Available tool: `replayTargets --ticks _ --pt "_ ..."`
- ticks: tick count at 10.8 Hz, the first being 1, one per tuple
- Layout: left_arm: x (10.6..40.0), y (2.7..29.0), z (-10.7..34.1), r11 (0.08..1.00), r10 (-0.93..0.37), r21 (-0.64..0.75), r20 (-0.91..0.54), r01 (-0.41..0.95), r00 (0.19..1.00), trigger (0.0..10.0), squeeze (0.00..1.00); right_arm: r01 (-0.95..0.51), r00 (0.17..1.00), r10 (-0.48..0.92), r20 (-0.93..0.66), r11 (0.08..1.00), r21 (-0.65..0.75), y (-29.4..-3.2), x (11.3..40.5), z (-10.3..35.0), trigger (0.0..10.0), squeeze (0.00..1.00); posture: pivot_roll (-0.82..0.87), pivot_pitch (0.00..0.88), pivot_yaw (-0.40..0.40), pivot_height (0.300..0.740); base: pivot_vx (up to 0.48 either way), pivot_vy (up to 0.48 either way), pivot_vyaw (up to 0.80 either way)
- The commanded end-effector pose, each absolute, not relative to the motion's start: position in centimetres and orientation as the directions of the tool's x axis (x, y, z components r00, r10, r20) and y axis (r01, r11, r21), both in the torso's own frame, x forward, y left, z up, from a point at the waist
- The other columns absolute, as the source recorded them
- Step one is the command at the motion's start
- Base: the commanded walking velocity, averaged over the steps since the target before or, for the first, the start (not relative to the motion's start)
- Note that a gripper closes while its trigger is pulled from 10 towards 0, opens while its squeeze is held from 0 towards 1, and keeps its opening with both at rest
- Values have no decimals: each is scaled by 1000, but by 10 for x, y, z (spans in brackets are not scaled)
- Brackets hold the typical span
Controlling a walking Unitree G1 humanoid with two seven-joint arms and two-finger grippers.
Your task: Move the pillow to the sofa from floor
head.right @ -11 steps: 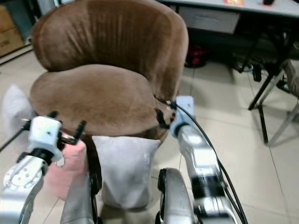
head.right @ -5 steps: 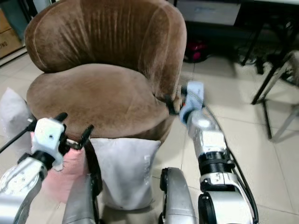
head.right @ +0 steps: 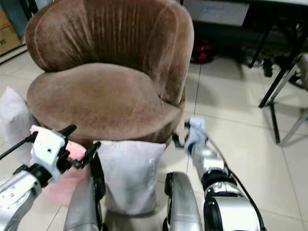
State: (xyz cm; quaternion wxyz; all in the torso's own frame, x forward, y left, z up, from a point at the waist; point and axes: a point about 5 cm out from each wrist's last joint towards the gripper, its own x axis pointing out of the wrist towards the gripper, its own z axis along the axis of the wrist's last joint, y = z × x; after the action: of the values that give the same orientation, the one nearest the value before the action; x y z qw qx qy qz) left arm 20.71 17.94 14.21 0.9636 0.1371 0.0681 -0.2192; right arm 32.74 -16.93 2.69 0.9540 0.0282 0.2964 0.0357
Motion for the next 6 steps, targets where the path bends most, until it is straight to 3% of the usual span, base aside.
replayTargets --ticks 1,2,3,6 --pt "205 181 146 861 -413 236 -192 450 890 10000 0 -58 822 68 -565 998 36 -171 326 25 10000 1000 -17 72 12 496 0 0 0" --pt "203 181 147 855 -421 235 -202 462 884 10000 0 -60 813 69 -578 998 35 -171 324 22 10000 1000 -14 83 15 496 0 0 0" --pt "202 181 147 856 -420 234 -207 461 884 10000 0 -77 821 93 -564 996 52 -171 327 25 10000 0 -19 80 12 496 0 0 0" --pt "204 178 145 861 -420 218 -204 460 884 10000 0 -112 843 138 -519 990 81 -177 341 44 10000 0 -51 60 7 496 0 0 0"
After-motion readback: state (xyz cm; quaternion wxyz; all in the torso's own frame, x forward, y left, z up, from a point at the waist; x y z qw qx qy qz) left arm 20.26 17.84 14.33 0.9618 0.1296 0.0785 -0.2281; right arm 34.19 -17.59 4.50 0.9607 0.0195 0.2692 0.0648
